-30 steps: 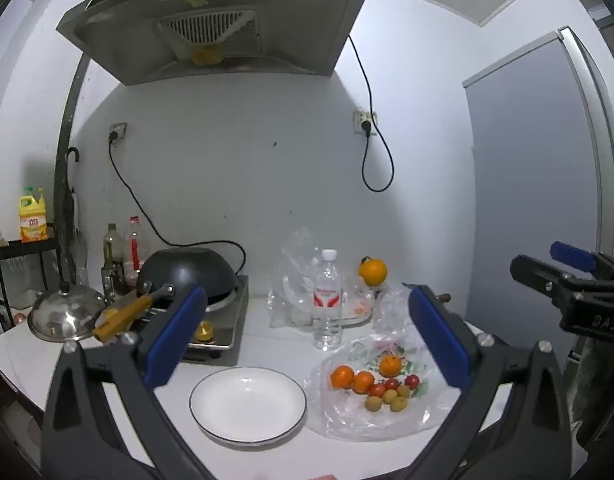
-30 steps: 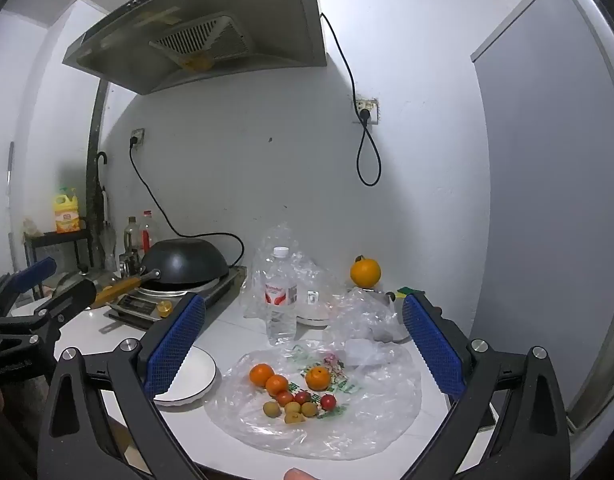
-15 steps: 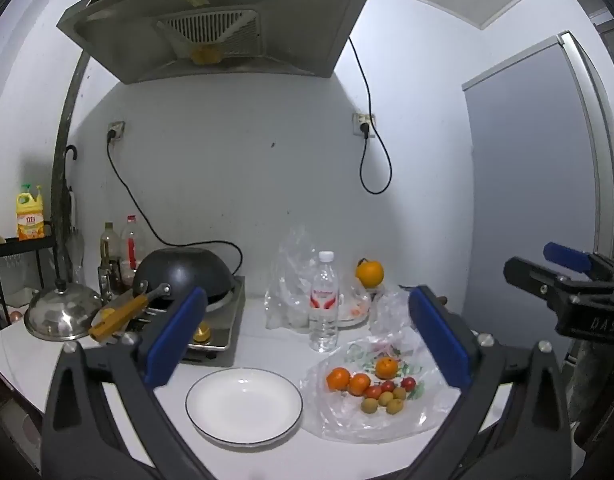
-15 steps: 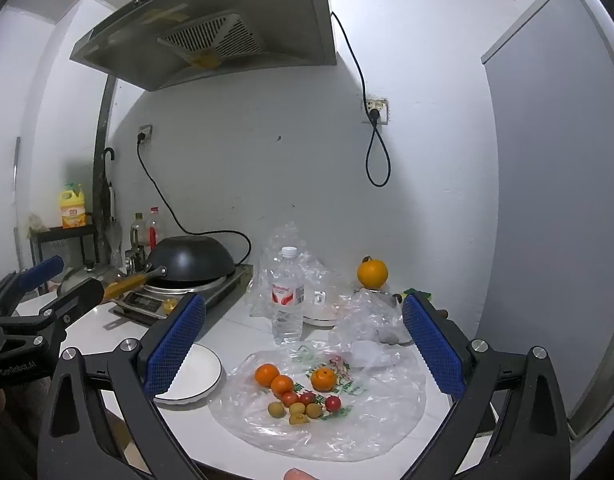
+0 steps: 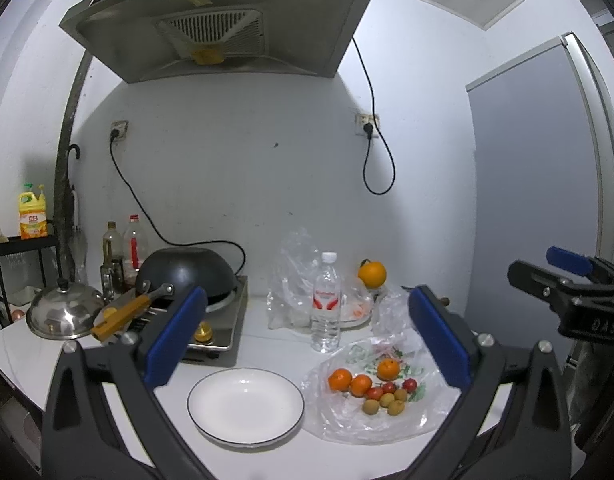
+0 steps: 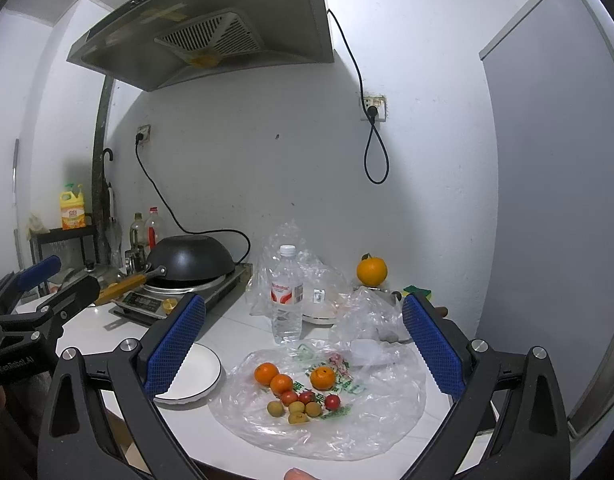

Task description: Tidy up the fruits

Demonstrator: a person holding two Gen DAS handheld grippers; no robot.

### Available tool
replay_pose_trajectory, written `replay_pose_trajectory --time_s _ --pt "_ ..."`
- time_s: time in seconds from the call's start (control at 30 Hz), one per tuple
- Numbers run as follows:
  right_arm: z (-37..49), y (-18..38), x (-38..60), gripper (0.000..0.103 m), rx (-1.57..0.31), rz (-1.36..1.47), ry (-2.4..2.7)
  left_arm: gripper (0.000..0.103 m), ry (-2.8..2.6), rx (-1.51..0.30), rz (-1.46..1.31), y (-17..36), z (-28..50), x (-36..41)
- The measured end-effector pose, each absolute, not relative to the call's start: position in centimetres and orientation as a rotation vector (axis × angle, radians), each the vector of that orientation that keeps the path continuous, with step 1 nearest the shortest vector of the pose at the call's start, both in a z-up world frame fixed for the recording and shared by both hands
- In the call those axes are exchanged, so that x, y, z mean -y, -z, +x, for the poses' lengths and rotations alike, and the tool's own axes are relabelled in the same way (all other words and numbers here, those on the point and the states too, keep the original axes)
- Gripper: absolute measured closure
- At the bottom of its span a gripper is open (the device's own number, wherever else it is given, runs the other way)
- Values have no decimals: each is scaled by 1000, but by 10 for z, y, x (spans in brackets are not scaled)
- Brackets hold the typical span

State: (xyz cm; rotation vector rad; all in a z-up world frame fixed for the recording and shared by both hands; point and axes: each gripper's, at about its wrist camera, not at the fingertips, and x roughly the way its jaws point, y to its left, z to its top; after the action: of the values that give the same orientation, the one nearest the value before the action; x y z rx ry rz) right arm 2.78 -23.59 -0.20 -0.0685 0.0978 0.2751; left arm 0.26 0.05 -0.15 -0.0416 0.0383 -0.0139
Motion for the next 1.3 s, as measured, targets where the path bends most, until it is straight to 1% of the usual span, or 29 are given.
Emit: replay_pose_trajectory --time_s 1.3 --pt "29 0 236 2 -108 -68 -275 1 12 -32 -45 3 2 -4"
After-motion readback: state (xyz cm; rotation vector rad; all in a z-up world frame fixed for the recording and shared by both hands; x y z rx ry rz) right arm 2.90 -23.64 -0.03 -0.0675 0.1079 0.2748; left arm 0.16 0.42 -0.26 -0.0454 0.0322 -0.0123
